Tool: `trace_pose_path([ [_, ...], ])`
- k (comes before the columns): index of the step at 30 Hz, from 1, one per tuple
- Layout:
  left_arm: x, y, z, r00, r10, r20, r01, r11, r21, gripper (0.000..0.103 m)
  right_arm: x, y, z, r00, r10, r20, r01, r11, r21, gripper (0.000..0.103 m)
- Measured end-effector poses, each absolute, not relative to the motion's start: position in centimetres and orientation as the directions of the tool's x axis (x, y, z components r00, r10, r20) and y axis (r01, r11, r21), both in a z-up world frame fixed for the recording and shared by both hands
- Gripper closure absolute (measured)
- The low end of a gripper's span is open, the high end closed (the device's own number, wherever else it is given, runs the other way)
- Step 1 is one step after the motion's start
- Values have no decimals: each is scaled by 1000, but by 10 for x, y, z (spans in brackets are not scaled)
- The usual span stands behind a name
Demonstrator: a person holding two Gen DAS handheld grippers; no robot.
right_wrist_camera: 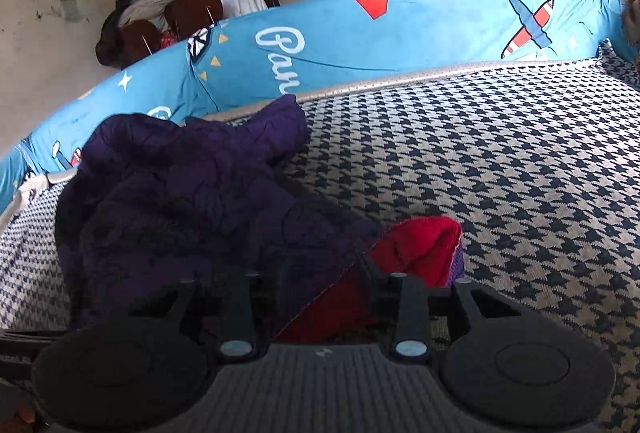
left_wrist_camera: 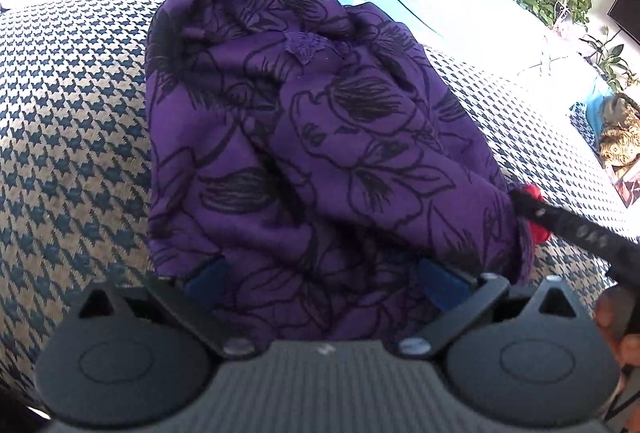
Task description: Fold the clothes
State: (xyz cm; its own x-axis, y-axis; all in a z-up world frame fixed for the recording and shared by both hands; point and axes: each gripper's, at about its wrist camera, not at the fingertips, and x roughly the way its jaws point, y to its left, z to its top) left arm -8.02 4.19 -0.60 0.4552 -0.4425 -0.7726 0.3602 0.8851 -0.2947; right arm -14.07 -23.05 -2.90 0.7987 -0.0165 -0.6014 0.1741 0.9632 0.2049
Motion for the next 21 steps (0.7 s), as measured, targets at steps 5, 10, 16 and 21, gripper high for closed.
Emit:
trace_pose_path([
  [5,-78,42,-7,455,-444,-772,359,885,-298,0,-141,-227,-39,777,-46,-628,199,964,176,58],
  [10,-77,41,-7,455,-445,-771,356,885,-300,0,-140,-230,-40,764,-92,-638,230,963,137,80],
  [16,-76,42,-8,456,-446,-770,353,885,-303,0,-153,-247,-31,772,-124,-624,308,931,196,94],
  [21,-77,44,-7,461,-448,-767,356,884,-303,0,-177,-268,-14,799,-163,-578,380,883,276,94],
])
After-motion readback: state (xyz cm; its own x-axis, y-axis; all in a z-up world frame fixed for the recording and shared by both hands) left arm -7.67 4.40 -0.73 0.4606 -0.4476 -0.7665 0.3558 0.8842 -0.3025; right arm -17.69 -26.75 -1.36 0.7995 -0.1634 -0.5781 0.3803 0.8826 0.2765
